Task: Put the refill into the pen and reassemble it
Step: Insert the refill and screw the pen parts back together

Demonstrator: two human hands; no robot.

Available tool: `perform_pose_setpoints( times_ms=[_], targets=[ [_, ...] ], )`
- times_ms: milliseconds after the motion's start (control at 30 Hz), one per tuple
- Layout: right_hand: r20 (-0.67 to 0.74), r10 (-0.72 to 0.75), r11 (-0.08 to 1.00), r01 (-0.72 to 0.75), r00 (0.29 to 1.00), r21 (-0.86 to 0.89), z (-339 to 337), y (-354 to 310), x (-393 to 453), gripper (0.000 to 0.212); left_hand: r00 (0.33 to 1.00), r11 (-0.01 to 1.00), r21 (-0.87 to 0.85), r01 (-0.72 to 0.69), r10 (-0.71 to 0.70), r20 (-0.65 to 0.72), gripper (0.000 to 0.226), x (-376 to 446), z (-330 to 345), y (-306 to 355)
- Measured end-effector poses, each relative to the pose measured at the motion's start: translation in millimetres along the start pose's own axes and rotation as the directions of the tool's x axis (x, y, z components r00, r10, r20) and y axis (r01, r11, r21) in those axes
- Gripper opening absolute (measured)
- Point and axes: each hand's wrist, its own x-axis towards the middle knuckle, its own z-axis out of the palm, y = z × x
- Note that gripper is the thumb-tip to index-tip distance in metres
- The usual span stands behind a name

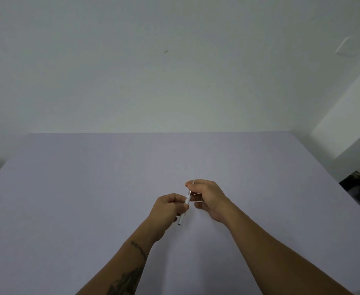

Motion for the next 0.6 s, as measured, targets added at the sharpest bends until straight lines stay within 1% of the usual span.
perform_pose_setpoints(
  times_ms=[67,200,333,400,500,567,600],
  targets=[
    [0.012,-0.005,1.000,0.005,1.000,-0.014,0,-1,0,0.016,1.000,1.000,-0.001,-0.009,0.009,-0.009,0.011,0,-3,2],
    [0.010,-0.009,0.998,0.009,1.000,-0.065,3,-1,0,0.011,0.998,0.999,0.019,-0.034,0.035,-0.043,0.012,-3,-7,0],
    [-0.001,-0.021,0.995,0.021,1.000,-0.096,11,3,-1,0.025,0.996,0.998,0.040,-0.054,0.057,-0.067,0.011,-7,-10,-4],
    [-0.002,-0.027,0.992,0.026,1.000,-0.125,14,5,-2,0.028,0.996,0.998,0.038,-0.050,0.052,-0.070,0.012,-9,-12,-5],
    [0.018,-0.023,0.989,0.025,1.000,-0.143,15,3,-4,0.021,0.996,0.999,0.033,-0.040,0.043,-0.077,0.012,-10,-17,-5],
    [0.054,-0.001,0.995,0.006,0.999,-0.104,14,2,-6,0.010,0.996,0.999,0.025,-0.039,0.041,-0.083,0.012,-10,-20,-4],
    [0.072,0.009,0.997,-0.003,0.997,-0.073,13,0,-7,0.012,0.996,0.999,0.022,-0.036,0.038,-0.086,0.012,-10,-21,-3]
  ],
)
